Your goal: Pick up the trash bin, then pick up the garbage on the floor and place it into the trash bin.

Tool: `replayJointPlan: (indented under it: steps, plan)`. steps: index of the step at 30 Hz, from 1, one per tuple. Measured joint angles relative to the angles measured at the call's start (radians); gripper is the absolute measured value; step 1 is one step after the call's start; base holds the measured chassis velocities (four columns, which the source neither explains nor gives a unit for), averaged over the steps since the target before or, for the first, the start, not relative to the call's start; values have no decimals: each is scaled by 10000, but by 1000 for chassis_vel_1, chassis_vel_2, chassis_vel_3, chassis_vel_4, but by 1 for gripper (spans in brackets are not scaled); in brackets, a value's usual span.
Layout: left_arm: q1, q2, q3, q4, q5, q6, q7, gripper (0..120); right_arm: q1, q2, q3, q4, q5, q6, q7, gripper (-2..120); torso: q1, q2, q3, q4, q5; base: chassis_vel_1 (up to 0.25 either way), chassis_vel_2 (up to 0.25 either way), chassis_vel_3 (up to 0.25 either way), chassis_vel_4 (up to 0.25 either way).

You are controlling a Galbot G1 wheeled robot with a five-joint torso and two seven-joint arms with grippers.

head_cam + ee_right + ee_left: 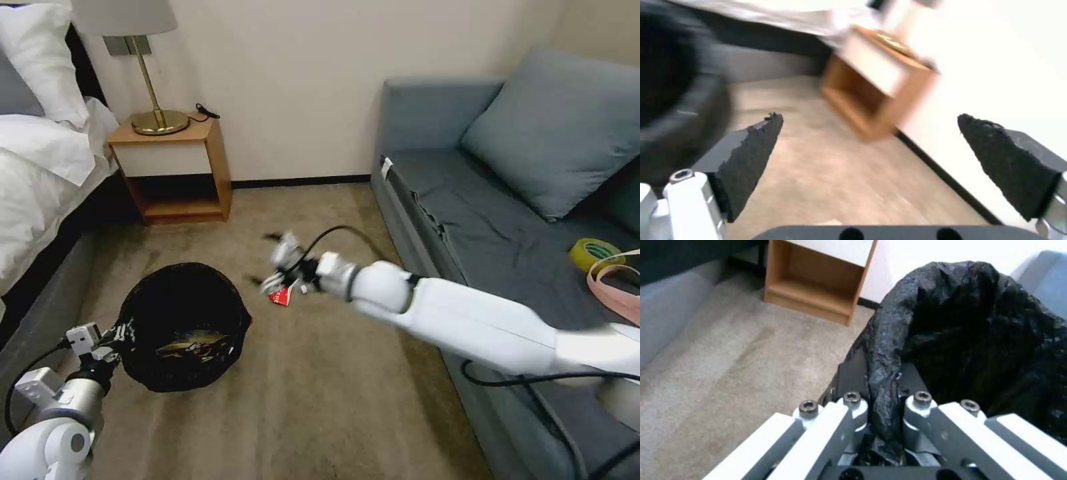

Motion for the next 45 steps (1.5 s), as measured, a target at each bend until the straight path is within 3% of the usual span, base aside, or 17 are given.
replayJointPlan:
  steps: [2,6,9,11,13,17,23,27,45]
  plan:
    - [15,2,-16,-41,8,0,-116,4,-859,-386,912,690,556,-651,1083,100,0,0,0,2,0,0,0,0,0]
    - [99,44,58,-78,94,-64,-231,4,-2368,-1040,2378,1515,781,-1311,1902,100,0,-1,0,4,3,0,0,0,0]
    - [133,20,86,-137,118,-88,-255,4,-3346,-1490,3501,2037,768,-1577,2236,100,0,0,0,2,-2,0,0,0,0]
    - [165,-35,83,-202,127,-105,-271,4,-4876,-1876,5200,2700,780,-1809,2604,100,0,0,-1,1,0,0,0,0,0]
    - [178,-46,74,-217,130,-106,-274,4,-5454,-1970,5791,2919,779,-1850,2648,100,0,0,-1,1,-1,0,0,0,0]
    - [234,-94,-50,-232,197,-105,-274,4,-7988,-2198,8231,4127,834,-2113,3029,100,-1,0,-1,-2,-5,0,0,0,0]
    - [274,-193,-232,-266,320,-96,-271,4,-9471,-1772,9300,4949,692,-2411,3387,100,-1,0,-1,4,-3,0,0,0,0]
    - [309,-150,-372,-331,308,-52,-290,4,-10900,-1144,9964,5488,2,-2521,2973,100,-1,1,-1,1,-3,0,0,0,0]
    - [282,149,-565,-404,-14,87,-452,4,-11941,-618,10636,5951,-479,-2563,2562,100,-1,0,0,3,-4,0,0,0,0]
